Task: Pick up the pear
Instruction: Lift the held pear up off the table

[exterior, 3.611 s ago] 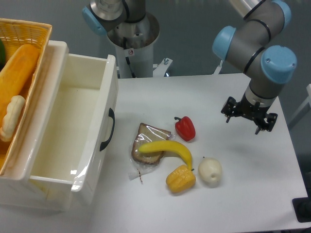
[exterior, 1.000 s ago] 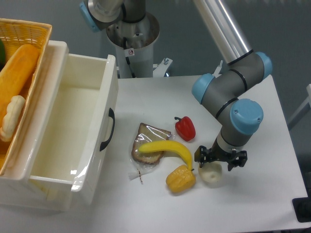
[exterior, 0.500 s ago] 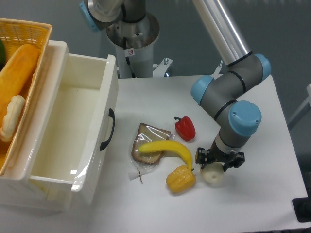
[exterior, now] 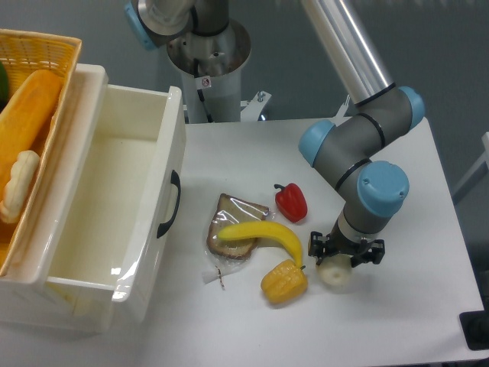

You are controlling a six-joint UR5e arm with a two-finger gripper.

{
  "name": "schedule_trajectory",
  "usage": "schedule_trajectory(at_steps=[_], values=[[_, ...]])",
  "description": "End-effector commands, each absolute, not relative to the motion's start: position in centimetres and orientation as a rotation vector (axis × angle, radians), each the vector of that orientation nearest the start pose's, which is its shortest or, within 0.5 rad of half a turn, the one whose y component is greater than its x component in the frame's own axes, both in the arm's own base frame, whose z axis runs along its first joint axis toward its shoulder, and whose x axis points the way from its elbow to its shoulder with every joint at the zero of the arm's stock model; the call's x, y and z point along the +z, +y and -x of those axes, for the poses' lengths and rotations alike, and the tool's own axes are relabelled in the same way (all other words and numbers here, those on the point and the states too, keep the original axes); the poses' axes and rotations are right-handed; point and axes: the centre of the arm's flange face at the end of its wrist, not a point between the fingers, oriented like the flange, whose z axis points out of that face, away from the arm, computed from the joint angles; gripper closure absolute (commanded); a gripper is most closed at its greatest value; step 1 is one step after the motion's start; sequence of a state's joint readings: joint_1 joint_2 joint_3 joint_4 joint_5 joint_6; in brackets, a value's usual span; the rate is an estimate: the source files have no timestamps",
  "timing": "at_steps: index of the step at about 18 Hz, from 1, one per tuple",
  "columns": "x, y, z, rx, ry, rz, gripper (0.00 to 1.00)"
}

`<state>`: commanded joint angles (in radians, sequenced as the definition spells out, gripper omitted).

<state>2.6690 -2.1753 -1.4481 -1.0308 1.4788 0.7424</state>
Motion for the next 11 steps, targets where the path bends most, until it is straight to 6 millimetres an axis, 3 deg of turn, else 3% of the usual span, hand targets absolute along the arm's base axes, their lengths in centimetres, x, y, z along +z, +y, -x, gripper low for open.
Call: schedule_trajectory(at_steps=[2, 6, 11], values=[[24.47, 44.16, 55.34, -0.001, -0.533, 2.979, 0.70], [24.16, 44.25, 55.31, -0.006, -0.534, 2.983, 0.65], [24.90, 43.80, 55.57, 0.007, -0.541, 2.974, 0.67]])
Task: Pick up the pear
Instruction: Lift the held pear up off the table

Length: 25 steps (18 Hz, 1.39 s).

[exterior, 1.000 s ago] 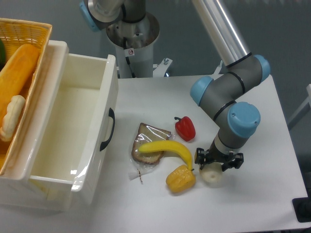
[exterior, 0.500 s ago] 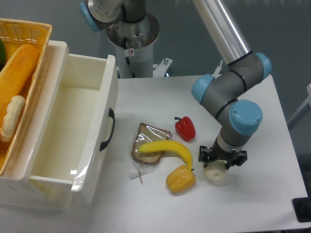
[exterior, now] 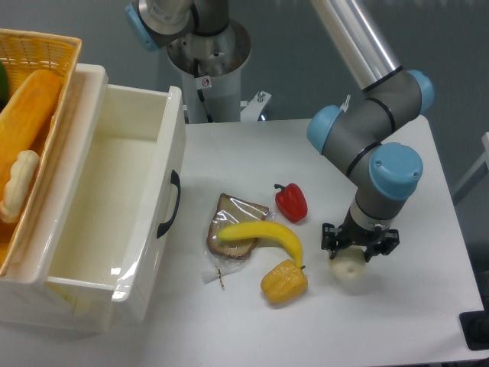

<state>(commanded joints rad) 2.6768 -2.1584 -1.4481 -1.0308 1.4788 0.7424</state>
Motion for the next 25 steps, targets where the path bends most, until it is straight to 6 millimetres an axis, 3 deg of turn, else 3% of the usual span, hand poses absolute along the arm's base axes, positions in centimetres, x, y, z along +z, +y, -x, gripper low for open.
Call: schedule_trajectory(at_steps=[3, 8, 16, 18, 22, 25], values=[[25.9, 43.3, 55.8, 0.027, -0.547, 2.969, 0.67], [29.1, 41.4, 55.9, 0.086, -0.522, 2.957, 0.88], [32.5, 40.2, 53.3, 0.147, -0.474, 2.979, 0.88], [33.6, 39.7, 53.0, 0.140, -0.378, 3.004, 0.88], [35.1, 38.2, 54.1, 0.117, -0.215, 3.082, 0.89], [35.9, 37.5, 54.9, 0.123, -0.236, 3.081, 0.88]])
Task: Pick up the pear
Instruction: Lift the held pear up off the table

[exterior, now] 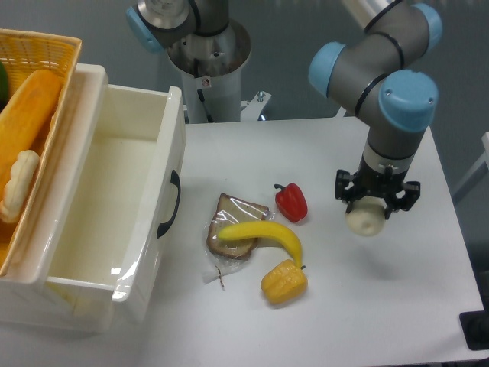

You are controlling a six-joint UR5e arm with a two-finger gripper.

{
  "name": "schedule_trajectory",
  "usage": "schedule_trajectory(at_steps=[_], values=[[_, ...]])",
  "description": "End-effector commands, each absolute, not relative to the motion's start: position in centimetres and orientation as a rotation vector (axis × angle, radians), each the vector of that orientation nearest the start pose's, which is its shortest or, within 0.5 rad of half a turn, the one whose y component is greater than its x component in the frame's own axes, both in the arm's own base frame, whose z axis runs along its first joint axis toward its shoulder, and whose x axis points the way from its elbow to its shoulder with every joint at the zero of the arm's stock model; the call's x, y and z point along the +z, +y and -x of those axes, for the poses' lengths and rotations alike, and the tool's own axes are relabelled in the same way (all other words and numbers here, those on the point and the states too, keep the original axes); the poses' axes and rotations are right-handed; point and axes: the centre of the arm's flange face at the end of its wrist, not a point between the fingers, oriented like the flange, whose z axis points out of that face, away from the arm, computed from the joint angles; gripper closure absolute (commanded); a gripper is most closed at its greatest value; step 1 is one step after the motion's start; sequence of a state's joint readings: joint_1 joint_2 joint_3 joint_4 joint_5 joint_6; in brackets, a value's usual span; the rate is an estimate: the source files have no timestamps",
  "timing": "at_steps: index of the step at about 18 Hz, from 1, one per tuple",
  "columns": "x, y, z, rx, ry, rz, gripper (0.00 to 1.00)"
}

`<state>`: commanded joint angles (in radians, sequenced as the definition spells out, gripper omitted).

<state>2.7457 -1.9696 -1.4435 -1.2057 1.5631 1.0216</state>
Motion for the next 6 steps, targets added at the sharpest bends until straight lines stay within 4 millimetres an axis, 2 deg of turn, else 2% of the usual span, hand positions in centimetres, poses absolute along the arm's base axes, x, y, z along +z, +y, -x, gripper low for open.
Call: schedule_trajectory(at_steps=[4, 6], values=[[37.5, 36.8, 54.7, 0.140, -0.243, 3.074, 0.87], [37.7, 36.6, 54.7, 0.138, -0.236, 3.078, 0.87]])
